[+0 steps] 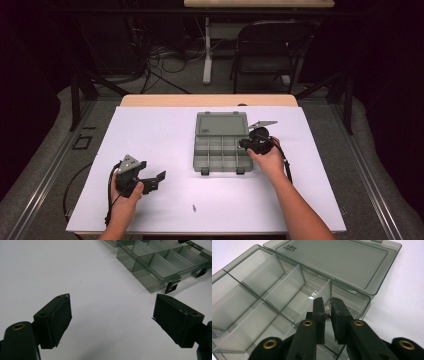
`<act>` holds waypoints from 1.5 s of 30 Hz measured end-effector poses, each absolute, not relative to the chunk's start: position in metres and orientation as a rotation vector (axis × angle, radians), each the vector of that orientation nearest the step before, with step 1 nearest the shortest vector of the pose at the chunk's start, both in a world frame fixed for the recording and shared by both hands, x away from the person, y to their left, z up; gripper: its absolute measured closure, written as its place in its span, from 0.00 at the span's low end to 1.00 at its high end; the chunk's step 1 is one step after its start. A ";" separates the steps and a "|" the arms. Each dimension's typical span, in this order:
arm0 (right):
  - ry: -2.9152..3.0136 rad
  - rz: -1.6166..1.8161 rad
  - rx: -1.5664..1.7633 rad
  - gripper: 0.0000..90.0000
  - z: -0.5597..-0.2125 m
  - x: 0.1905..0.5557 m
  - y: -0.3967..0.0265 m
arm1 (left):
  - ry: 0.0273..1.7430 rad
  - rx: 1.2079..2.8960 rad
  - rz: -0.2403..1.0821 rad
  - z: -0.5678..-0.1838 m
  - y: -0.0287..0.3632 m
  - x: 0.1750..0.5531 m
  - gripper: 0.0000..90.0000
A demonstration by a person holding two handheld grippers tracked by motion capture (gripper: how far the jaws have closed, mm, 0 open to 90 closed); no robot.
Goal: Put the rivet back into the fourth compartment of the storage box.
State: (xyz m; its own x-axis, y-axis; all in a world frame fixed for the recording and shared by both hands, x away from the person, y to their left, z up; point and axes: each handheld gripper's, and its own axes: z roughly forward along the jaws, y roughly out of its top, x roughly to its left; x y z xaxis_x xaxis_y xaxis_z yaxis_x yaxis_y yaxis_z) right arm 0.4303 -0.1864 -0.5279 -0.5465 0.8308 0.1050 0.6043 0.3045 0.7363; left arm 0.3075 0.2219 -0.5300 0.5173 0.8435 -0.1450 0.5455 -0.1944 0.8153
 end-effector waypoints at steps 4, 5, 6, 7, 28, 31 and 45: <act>2.271 1.095 1.292 0.84 -0.526 0.429 -0.186 | 1.146 1.875 0.425 -0.530 0.222 0.307 0.17; 2.266 1.102 1.286 0.83 -0.526 0.429 -0.186 | 1.146 1.875 0.425 -0.530 0.222 0.307 0.17; 2.265 1.098 1.287 0.82 -0.525 0.429 -0.187 | 1.147 1.872 0.423 -0.530 0.222 0.307 0.17; 2.262 1.097 1.287 0.80 -0.525 0.429 -0.187 | 1.144 1.874 0.425 -0.530 0.222 0.308 0.17; 2.214 1.134 1.250 0.49 -0.516 0.423 -0.183 | 1.146 1.874 0.426 -0.530 0.222 0.307 0.17; 2.223 1.136 1.237 0.48 -0.514 0.420 -0.180 | 1.147 1.874 0.426 -0.530 0.222 0.307 0.17; 2.254 1.211 1.123 0.49 -0.494 0.389 -0.164 | 1.145 1.874 0.428 -0.530 0.221 0.307 0.17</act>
